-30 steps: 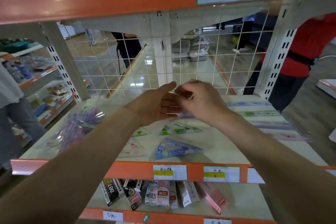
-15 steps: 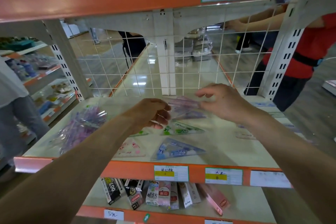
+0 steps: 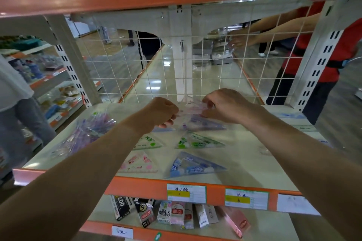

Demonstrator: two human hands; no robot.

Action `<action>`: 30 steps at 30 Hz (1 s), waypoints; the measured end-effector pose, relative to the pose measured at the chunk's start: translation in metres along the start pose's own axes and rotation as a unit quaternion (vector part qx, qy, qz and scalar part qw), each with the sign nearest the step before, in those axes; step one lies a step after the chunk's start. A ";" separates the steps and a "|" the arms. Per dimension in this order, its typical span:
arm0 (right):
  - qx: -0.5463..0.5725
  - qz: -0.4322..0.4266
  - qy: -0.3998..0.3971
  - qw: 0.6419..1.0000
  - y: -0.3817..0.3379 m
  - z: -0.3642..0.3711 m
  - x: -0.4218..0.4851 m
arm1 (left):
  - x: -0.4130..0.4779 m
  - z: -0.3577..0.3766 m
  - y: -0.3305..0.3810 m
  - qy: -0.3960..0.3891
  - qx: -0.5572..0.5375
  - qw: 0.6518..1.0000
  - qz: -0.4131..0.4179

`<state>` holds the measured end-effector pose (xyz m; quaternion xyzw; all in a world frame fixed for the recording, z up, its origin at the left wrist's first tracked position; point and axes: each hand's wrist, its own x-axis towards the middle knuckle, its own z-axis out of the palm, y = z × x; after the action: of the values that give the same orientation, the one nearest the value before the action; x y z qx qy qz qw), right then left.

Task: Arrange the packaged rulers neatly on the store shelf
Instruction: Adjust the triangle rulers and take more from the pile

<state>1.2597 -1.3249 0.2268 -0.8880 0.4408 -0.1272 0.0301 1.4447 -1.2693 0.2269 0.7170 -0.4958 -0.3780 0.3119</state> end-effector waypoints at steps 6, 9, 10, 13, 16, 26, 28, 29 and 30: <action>-0.017 0.027 -0.088 0.996 0.006 0.019 0.012 | 0.007 -0.007 -0.016 0.014 0.063 0.998 0.005; -0.048 0.014 -0.126 0.991 0.007 0.023 0.017 | 0.009 -0.007 -0.017 0.017 0.096 0.995 0.006; -0.050 0.012 -0.133 0.990 0.009 0.026 0.019 | 0.009 -0.007 -0.017 0.019 0.103 0.994 0.008; -0.039 0.013 -0.145 0.989 0.012 0.031 0.021 | 0.011 -0.005 -0.018 0.032 0.124 0.992 0.019; -0.023 0.025 -0.155 0.987 0.013 0.034 0.022 | 0.015 -0.003 -0.020 0.037 0.138 0.989 0.026; -0.050 0.045 -0.195 0.979 0.013 0.036 0.023 | 0.019 -0.002 -0.022 0.004 0.160 0.987 0.010; -0.054 0.033 -0.155 0.986 0.006 0.031 0.025 | 0.018 -0.006 -0.024 0.003 0.159 0.987 0.012; -0.040 0.028 -0.135 0.990 0.000 0.028 0.026 | 0.017 -0.009 -0.026 0.006 0.159 0.987 0.013; -0.011 0.022 -0.124 0.992 -0.006 0.025 0.029 | 0.016 -0.013 -0.027 0.010 0.159 0.987 0.013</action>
<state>1.2875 -1.3452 0.2093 -0.8873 0.4546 -0.0102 0.0773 1.4724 -1.2749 0.2073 0.7547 -0.5559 -0.2826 0.2038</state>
